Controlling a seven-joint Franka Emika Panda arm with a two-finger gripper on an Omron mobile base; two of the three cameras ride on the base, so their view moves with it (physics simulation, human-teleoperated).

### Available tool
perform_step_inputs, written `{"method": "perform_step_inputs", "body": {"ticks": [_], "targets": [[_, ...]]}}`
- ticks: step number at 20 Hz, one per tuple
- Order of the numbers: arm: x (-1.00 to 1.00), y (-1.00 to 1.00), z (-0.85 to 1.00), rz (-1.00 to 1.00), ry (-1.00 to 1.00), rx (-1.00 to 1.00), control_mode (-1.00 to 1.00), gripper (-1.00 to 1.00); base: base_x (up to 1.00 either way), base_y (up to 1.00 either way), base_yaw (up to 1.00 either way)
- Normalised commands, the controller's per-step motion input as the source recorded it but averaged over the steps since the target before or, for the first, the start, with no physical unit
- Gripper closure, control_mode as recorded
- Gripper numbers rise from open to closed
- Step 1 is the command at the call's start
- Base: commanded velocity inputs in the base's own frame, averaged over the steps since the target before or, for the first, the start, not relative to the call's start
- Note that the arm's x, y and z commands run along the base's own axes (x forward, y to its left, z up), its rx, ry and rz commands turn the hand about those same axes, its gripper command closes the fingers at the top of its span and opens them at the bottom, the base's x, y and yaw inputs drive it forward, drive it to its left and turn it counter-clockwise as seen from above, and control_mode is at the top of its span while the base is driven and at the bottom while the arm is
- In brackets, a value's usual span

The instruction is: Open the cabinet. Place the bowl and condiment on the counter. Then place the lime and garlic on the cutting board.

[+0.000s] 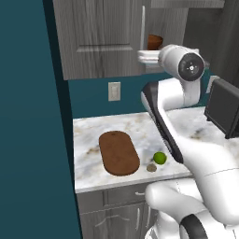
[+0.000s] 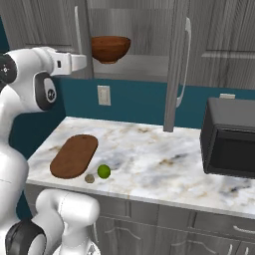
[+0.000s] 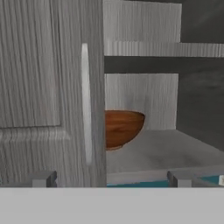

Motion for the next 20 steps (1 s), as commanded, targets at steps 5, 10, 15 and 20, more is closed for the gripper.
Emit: {"method": "perform_step_inputs", "body": {"ticks": [5,10,15,20], "targets": [[0.50,0.25,0.06,0.00,0.04,0.01,-1.00,-1.00,0.00,0.00,0.00],[0.57,0.20,0.13,0.00,0.21,0.00,-1.00,-1.00,0.00,0.00,0.00],[0.47,0.05,0.24,0.00,0.07,0.00,-1.00,-1.00,0.00,0.00,0.00],[0.25,0.00,0.32,0.01,-0.02,0.00,-1.00,-1.00,0.00,0.00,0.00]]}}
